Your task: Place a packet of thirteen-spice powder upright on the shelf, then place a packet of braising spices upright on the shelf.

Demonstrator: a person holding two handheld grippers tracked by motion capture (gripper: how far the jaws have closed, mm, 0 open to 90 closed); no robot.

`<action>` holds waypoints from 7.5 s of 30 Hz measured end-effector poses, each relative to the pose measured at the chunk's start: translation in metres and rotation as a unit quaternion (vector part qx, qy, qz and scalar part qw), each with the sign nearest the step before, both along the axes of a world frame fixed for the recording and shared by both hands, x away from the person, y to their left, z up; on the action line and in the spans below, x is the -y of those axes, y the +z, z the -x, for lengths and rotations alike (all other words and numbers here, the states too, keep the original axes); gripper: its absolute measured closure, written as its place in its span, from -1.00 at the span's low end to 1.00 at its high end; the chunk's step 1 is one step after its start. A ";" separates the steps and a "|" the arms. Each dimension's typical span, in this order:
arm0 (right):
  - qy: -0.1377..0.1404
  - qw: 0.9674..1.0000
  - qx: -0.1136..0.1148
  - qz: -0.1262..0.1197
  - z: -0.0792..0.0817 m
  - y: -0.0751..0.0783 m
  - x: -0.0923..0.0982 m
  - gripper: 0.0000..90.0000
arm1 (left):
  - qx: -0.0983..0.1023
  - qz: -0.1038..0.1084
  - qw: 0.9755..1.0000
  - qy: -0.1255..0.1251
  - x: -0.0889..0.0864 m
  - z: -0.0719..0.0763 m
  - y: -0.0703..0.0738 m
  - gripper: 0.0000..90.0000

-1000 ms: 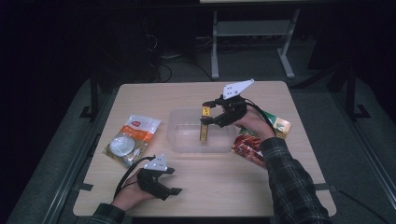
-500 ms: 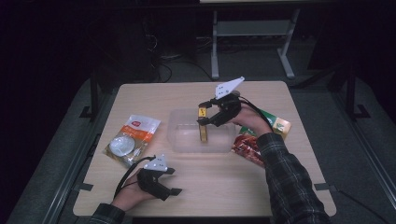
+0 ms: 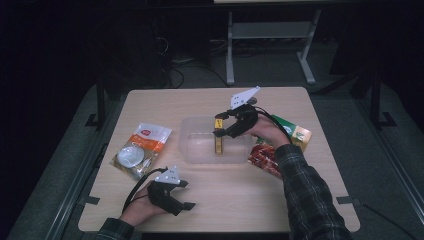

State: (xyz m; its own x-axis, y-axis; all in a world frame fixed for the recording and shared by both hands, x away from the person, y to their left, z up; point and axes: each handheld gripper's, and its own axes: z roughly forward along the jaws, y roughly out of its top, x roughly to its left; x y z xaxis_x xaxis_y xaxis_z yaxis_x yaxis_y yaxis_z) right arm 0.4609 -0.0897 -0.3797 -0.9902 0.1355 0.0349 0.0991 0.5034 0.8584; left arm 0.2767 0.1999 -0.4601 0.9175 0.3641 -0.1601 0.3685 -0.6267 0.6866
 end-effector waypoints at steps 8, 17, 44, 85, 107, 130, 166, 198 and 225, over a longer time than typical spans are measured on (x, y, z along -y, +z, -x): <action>0.004 0.999 0.006 0.045 0.004 -0.008 -0.004 -0.34 | -0.003 0.001 1.000 0.000 0.001 0.000 -0.001 -0.62; -0.021 0.999 -0.008 0.040 0.005 -0.003 -0.003 -0.47 | -0.002 0.000 1.000 -0.004 0.001 0.000 0.000 -0.62; -0.152 0.988 -0.012 0.011 0.082 0.019 0.029 -0.61 | 0.004 0.001 1.000 0.003 0.000 -0.001 0.001 -0.62; -0.326 0.943 -0.041 0.050 0.118 -0.036 0.134 0.48 | 0.011 -0.002 1.000 0.015 -0.005 0.003 0.003 -0.66; -0.483 0.871 -0.051 0.073 0.025 -0.070 0.171 1.00 | 0.013 -0.004 1.000 0.016 -0.006 0.002 0.002 -0.66; -0.555 0.825 -0.060 0.087 0.003 -0.099 0.192 1.00 | 0.013 -0.004 1.000 0.012 -0.005 0.002 0.002 -0.66; -0.434 0.887 -0.015 0.158 0.049 -0.092 0.156 1.00 | 0.006 0.000 1.000 0.005 0.002 0.001 0.000 -0.66; -0.390 0.902 -0.034 0.183 0.072 -0.085 0.160 1.00 | 0.004 -0.003 1.000 0.003 0.004 0.001 -0.001 -0.65; -0.317 0.923 -0.080 0.201 0.137 -0.077 0.156 1.00 | 0.006 -0.003 1.000 0.005 0.003 0.002 -0.001 -0.65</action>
